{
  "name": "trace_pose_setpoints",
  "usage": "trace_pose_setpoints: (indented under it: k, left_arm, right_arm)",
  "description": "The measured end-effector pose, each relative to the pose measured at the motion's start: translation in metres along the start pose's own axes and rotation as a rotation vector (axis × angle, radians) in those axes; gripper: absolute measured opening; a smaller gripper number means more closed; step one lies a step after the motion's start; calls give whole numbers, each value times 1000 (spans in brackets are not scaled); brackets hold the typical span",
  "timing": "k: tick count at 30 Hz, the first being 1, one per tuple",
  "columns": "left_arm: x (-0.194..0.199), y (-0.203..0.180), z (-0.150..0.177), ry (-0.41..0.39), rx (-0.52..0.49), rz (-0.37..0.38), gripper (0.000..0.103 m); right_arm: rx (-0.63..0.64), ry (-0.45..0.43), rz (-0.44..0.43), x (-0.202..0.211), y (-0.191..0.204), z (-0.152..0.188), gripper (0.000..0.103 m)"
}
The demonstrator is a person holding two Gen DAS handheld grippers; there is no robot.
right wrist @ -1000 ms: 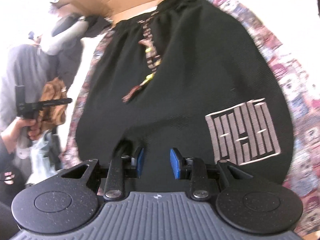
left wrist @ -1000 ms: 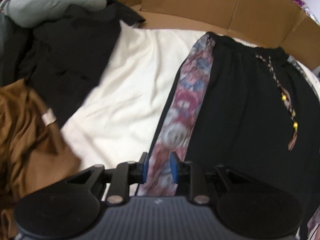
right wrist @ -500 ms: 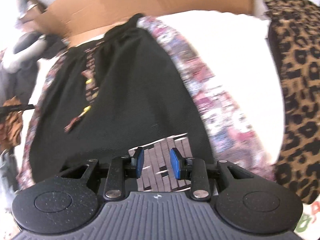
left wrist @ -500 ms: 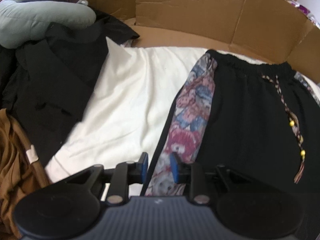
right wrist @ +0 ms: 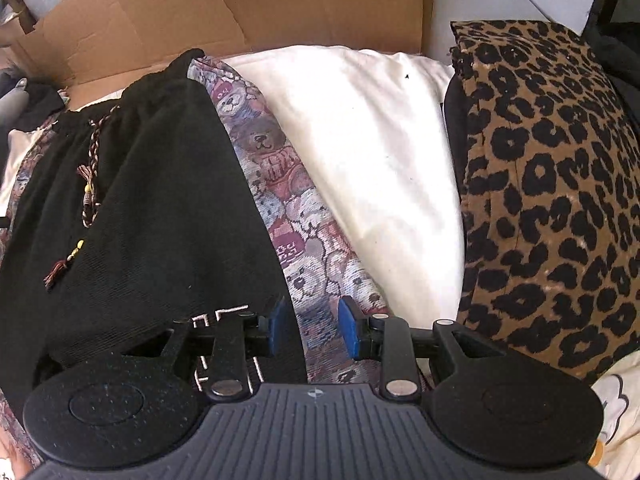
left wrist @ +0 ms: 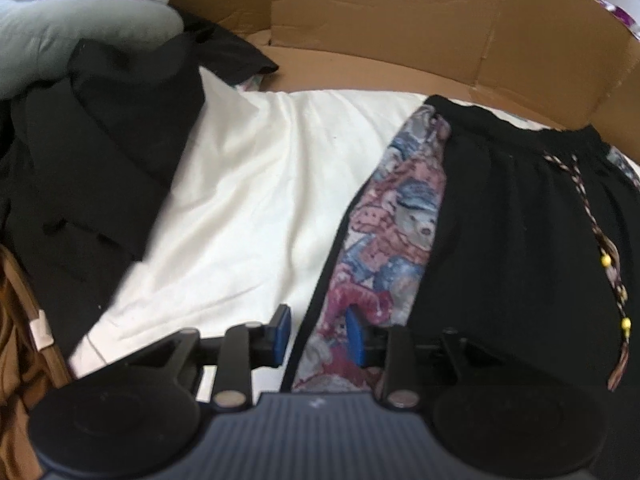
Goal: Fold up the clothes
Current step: 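Move both grippers back over the folded shorts beside the leopard-print cloth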
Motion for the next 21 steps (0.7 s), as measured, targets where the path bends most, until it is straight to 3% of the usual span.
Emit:
trace_pose_setpoints:
  k: [6, 7, 9, 12, 14, 21]
  left_arm:
    - [-8, 1, -1, -17, 18, -1, 31]
    - [-7, 0, -1, -27, 22, 0, 29]
    - [-7, -3, -1, -47, 23, 6, 14]
    - [-4, -7, -4, -57, -12, -26, 7]
    - [-1, -5, -8, -109, 39, -50, 5]
    - [-2, 0, -11, -141, 67, -72, 5]
  right_arm:
    - [-1, -9, 7, -3, -4, -4, 36]
    - [-3, -12, 10, -3, -5, -4, 36]
    - [-9, -17, 15, -4, -8, -6, 36]
    - [-14, -27, 21, -5, -12, -10, 36]
    - [-11, -31, 27, -6, -14, -12, 36]
    - [-21, -43, 48, -12, -25, -20, 36]
Point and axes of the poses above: each gripper's, at about its wrist camera, not at the fingertips, and x roughly against the way its jaws point, y to its left, z to its underside, the point moved 3 cm from there along -x, roughly the way its jaws point, and after that the axes turned 10 degrees about -x, right-handed, at the moved point
